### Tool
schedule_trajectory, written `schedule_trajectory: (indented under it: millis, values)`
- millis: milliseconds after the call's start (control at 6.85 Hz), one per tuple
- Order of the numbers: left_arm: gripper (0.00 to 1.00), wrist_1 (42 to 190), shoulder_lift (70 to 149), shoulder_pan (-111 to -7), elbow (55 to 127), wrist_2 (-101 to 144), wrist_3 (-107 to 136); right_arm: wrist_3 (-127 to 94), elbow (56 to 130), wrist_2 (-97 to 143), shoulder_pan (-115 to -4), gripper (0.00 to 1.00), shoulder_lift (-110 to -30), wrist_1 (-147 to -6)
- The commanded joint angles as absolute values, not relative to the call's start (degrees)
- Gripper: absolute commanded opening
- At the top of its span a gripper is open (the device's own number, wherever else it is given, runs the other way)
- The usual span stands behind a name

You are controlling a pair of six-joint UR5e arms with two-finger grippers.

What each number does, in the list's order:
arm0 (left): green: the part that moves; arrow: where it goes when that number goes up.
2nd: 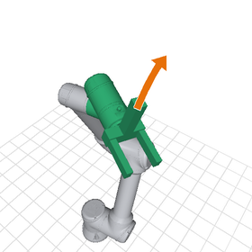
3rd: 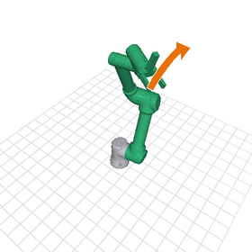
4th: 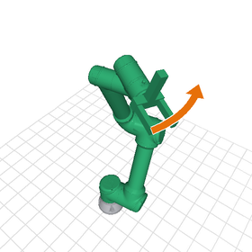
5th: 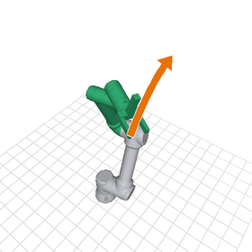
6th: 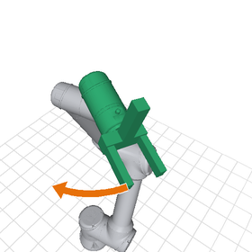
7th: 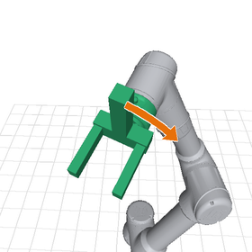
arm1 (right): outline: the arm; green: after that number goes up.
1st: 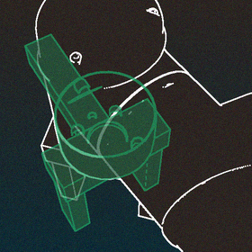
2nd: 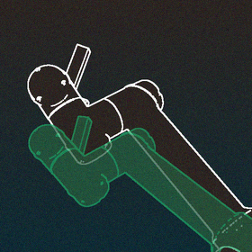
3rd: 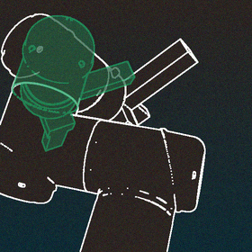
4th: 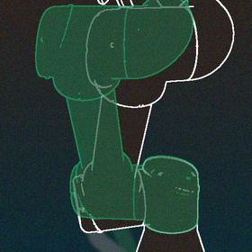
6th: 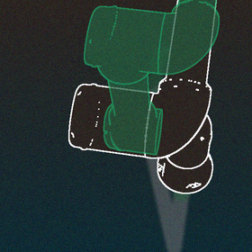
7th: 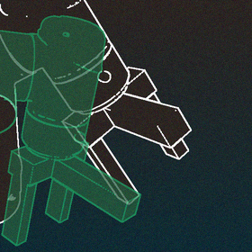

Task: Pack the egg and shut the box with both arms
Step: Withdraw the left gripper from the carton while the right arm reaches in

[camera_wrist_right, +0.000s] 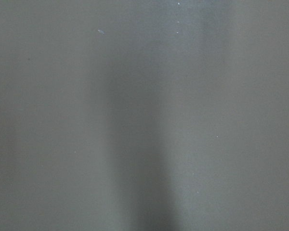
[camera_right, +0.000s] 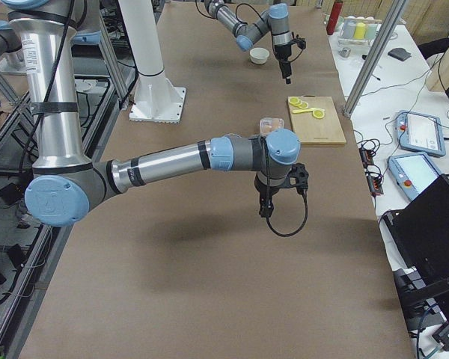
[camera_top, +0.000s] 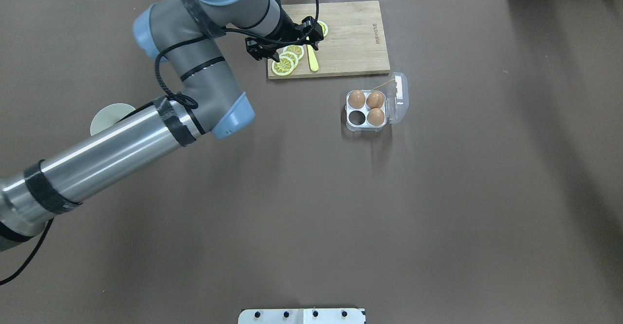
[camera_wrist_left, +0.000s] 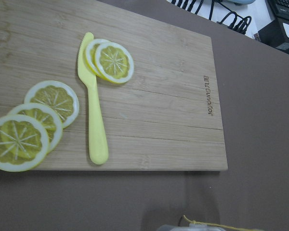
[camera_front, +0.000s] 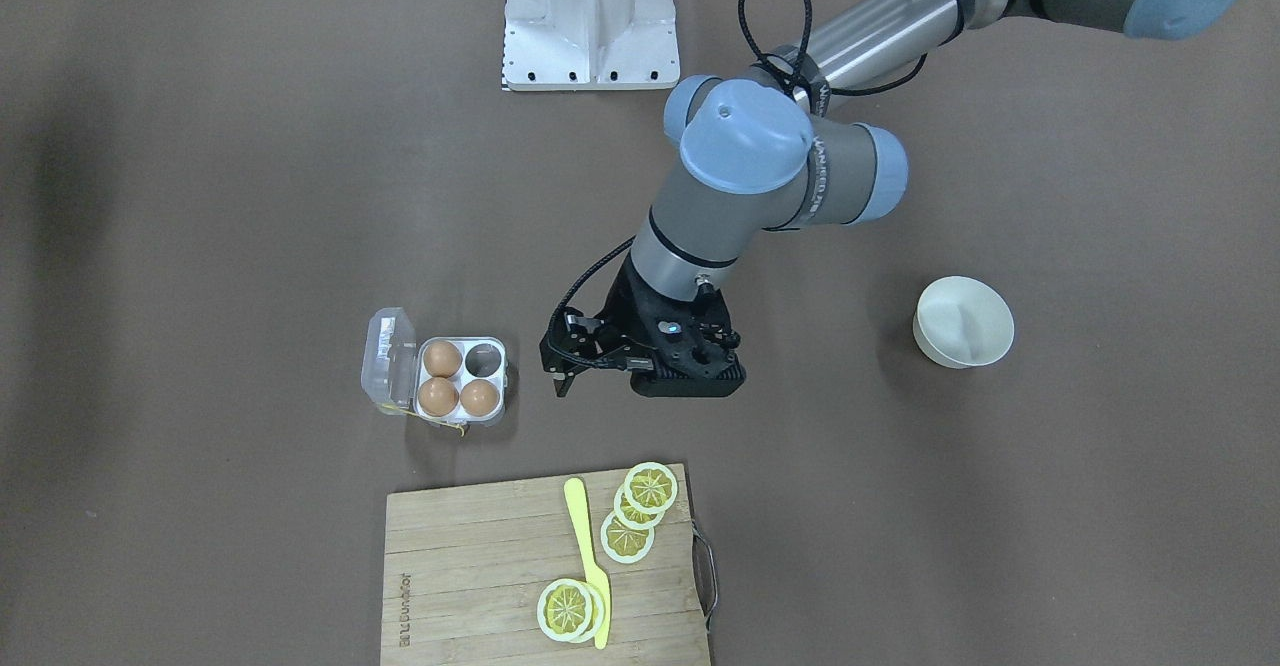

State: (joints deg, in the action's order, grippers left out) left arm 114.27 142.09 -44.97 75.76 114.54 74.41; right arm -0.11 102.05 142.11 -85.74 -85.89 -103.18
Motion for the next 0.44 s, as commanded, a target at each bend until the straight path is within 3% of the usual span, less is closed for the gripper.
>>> schedule_trajectory:
  millis: [0, 146, 292]
  values:
    - [0.97, 101.90, 129.28, -49.90, 94.04, 116.19, 65.17, -9.60, 101.52, 143.35, -83.16, 1.00, -85.87, -93.58]
    - [0.97, 101.34, 122.67, -52.36, 100.48, 117.67, 60.69, -16.63, 101.51, 143.26, -80.45, 1.00, -85.87, -87.77]
    - [0.97, 101.34, 119.82, -55.86, 102.29, 122.47, 59.43, -23.75, 100.99, 142.74, -76.59, 0.98, -85.70, -81.54]
